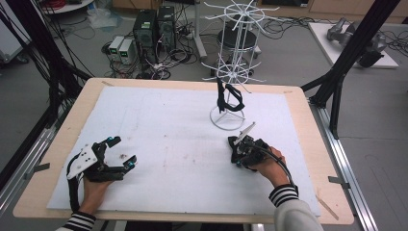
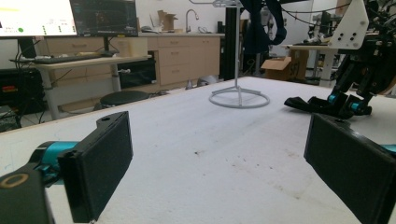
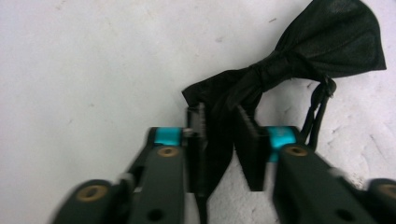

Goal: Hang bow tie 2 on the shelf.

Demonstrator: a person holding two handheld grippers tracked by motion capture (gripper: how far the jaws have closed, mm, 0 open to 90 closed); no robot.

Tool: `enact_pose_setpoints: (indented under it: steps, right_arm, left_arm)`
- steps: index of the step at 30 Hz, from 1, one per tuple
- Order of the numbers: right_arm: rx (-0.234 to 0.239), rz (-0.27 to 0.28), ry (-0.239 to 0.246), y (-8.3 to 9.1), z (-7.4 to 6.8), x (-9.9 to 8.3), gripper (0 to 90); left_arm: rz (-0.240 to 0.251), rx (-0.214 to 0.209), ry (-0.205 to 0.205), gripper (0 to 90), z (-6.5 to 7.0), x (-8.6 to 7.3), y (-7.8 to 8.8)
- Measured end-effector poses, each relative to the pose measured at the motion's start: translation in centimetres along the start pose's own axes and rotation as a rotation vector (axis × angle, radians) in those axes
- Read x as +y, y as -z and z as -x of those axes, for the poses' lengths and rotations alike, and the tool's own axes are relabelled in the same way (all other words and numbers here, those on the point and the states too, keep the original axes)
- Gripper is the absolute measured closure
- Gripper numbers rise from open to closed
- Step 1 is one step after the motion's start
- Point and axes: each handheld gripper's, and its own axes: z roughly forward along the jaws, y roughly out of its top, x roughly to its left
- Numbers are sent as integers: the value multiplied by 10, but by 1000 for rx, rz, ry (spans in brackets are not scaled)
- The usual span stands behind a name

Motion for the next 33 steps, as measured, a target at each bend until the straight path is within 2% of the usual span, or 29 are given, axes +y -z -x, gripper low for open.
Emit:
enact_pose_setpoints:
  steps: [3, 10, 33]
  right_arm:
    - [11, 1, -10, 1, 1, 0, 858]
    - [5, -5, -13, 2, 1, 2, 865]
    - [14, 168, 9, 27, -3, -4, 864]
  left_arm:
    - [0, 0, 1, 83, 0, 0, 0]
    - [1, 2, 2, 83, 0, 0, 0]
    - [-2, 2, 0, 83, 0, 0, 0]
